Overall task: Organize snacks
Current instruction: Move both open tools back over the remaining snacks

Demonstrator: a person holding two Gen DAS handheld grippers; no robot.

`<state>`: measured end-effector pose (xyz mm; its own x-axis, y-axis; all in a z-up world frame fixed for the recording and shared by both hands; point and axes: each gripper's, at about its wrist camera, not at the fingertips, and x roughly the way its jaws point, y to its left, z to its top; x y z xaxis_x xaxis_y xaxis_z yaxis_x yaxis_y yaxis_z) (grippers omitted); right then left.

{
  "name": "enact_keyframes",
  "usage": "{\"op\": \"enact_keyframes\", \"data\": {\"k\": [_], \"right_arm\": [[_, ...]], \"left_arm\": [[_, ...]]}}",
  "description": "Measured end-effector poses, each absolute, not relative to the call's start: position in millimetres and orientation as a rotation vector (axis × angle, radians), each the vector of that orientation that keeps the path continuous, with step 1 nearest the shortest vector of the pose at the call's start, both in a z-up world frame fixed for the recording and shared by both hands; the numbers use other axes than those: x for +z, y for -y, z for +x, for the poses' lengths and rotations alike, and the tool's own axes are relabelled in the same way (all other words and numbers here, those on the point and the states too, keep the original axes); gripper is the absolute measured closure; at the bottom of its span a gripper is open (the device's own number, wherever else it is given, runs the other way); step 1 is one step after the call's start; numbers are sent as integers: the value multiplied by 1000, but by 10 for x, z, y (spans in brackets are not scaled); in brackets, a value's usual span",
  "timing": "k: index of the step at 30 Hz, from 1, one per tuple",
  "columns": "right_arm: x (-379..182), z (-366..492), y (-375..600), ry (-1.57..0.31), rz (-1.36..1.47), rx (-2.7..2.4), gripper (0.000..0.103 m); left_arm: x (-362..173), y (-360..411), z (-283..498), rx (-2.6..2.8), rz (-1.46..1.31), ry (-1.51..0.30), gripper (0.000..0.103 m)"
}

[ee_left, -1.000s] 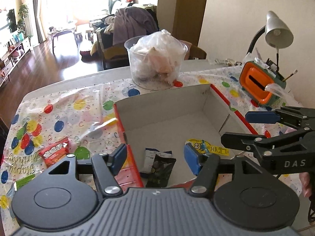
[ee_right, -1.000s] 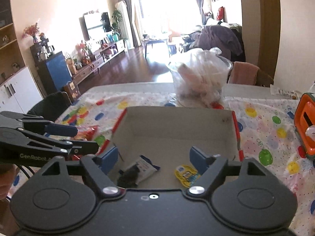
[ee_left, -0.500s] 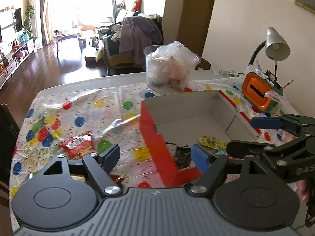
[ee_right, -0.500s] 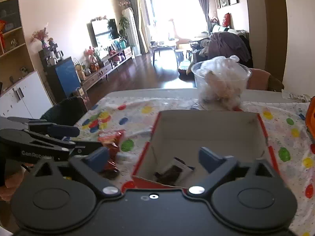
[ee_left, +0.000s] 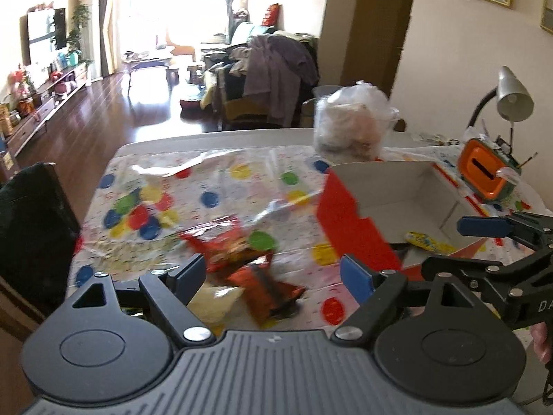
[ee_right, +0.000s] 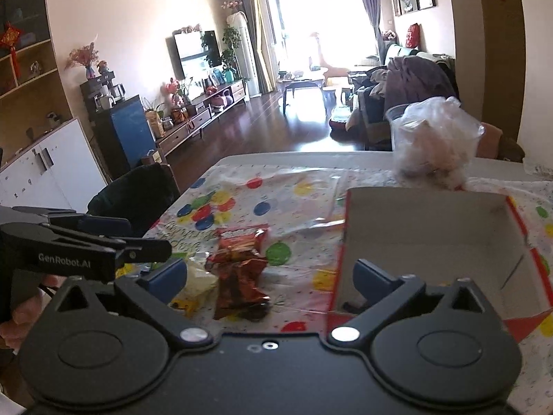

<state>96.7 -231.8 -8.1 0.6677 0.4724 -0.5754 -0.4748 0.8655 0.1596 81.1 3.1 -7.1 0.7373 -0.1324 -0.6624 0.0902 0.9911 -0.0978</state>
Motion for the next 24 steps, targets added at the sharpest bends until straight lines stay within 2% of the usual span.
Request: {"op": "enact_keyframes", "data": {"k": [24], "right_arm": [[-658, 1258, 1380, -774, -170, 592, 0]], "left_arm": [[-483, -1220, 827, 146, -231, -854, 18]]}}
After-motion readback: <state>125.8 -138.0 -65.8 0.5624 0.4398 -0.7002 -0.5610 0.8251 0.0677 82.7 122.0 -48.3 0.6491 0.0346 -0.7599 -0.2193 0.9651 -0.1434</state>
